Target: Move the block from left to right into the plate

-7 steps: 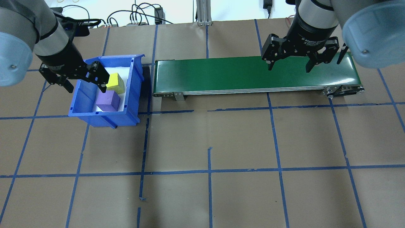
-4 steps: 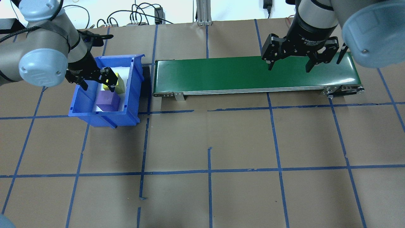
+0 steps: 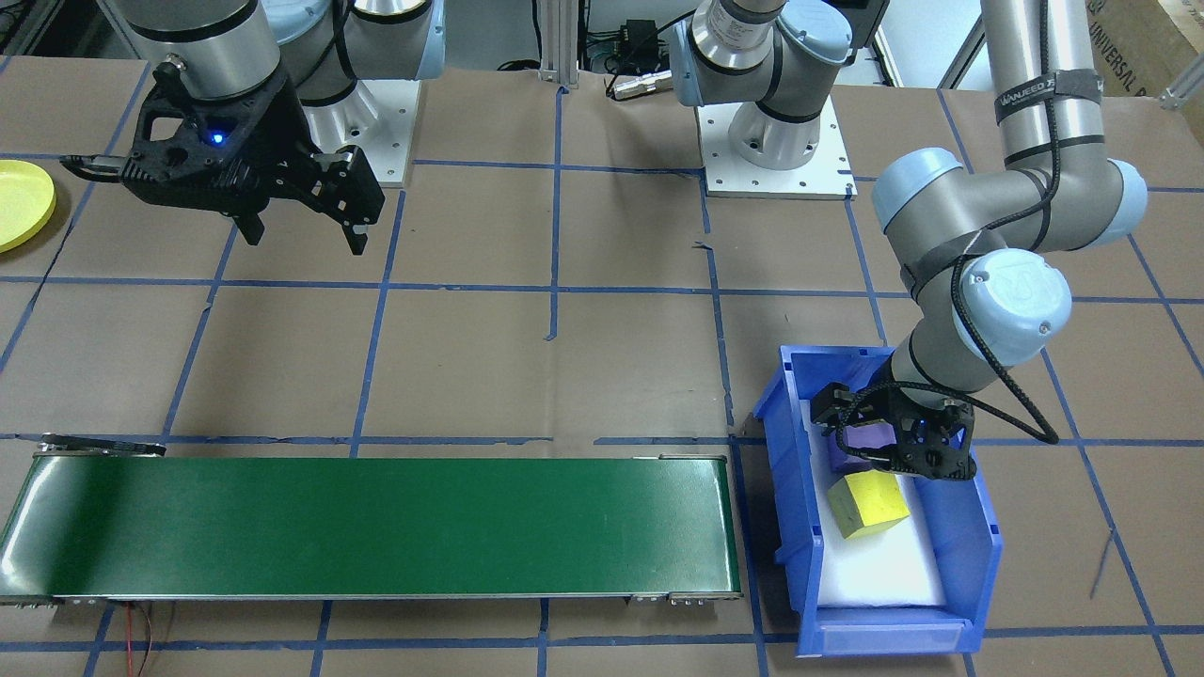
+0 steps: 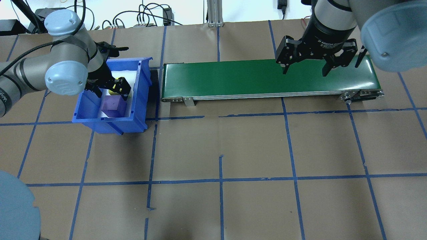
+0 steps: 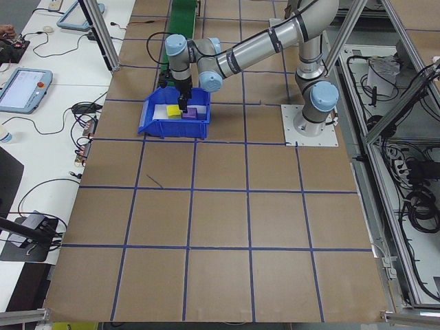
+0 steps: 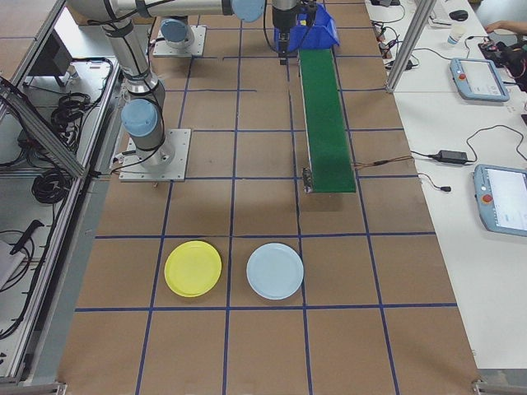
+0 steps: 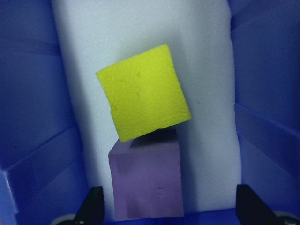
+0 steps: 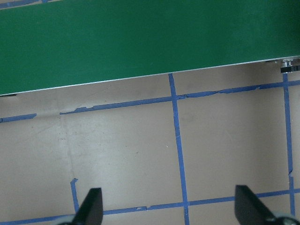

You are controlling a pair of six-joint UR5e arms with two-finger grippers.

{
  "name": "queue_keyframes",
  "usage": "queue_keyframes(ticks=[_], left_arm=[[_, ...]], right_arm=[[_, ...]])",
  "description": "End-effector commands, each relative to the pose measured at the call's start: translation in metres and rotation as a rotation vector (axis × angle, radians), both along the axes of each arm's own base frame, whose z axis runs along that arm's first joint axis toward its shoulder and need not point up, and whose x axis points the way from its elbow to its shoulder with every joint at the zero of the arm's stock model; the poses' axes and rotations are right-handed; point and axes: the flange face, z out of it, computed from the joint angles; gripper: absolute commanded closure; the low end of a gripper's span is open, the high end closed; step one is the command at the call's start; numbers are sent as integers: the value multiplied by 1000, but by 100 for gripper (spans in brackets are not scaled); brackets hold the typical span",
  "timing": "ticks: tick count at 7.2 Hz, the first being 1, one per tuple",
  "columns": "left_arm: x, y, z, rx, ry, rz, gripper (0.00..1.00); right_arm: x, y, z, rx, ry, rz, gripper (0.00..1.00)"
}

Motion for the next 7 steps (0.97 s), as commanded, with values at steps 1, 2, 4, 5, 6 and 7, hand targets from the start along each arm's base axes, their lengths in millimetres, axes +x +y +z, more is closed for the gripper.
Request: queue_keyframes(ticks=[1, 2, 4, 5, 6, 7], left_arm=[[4, 1, -6, 17, -35, -12, 0], [4, 1, -10, 26, -34, -10, 0], [4, -1, -27, 54, -30, -11, 0], [4, -1, -28, 56, -29, -9, 1], [4, 3, -33, 68, -28, -11, 20], [3, 10, -42, 89, -23, -15, 57]], right_arm=[[0, 0, -1, 1, 1, 0, 0], [0, 0, -1, 1, 1, 0, 0], [1, 0, -1, 1, 1, 1, 0], [1, 0, -1, 1, 1, 1, 0], [1, 0, -1, 1, 1, 1, 0], [1, 0, -1, 2, -1, 2, 0]])
